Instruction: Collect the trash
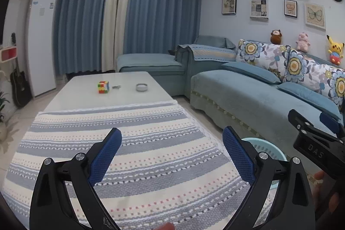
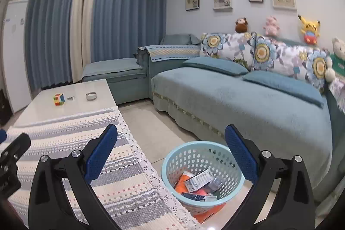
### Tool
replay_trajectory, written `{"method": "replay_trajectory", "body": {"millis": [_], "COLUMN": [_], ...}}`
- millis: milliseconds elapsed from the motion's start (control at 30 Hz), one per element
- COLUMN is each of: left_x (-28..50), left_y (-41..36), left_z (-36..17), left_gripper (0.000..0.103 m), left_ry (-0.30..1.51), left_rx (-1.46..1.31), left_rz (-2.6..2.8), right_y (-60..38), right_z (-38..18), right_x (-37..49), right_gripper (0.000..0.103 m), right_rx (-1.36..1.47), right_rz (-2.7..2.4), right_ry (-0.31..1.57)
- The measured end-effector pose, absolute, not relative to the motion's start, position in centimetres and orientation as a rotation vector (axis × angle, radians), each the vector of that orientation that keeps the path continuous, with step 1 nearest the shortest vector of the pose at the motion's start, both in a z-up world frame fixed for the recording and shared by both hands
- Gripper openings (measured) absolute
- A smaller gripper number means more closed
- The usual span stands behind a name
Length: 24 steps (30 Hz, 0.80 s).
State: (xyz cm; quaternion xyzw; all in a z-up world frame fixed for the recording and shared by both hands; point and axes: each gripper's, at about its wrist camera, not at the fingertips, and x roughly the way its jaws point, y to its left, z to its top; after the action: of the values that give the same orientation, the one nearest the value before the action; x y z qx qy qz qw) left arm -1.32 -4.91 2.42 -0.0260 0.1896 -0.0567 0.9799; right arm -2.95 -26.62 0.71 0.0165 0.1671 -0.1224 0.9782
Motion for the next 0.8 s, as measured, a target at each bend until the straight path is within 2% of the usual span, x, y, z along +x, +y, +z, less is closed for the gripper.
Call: {"method": "replay_trajectory", "body": {"millis": [800], "left_x": [-1.68], "left_y": [-5.48], "left_z": [2.39], "left_gripper": [0.095], "left_ry": [0.382], "left_rx": [-0.017], "left_rz": [-0.071], "right_y": [-26.38], "right_z": [1.14], "right_x": [-3.17], "right_gripper": [0.095], "right_rx": [0.013], "right_rz": [-0.209], "right_ry": [0.349]}}
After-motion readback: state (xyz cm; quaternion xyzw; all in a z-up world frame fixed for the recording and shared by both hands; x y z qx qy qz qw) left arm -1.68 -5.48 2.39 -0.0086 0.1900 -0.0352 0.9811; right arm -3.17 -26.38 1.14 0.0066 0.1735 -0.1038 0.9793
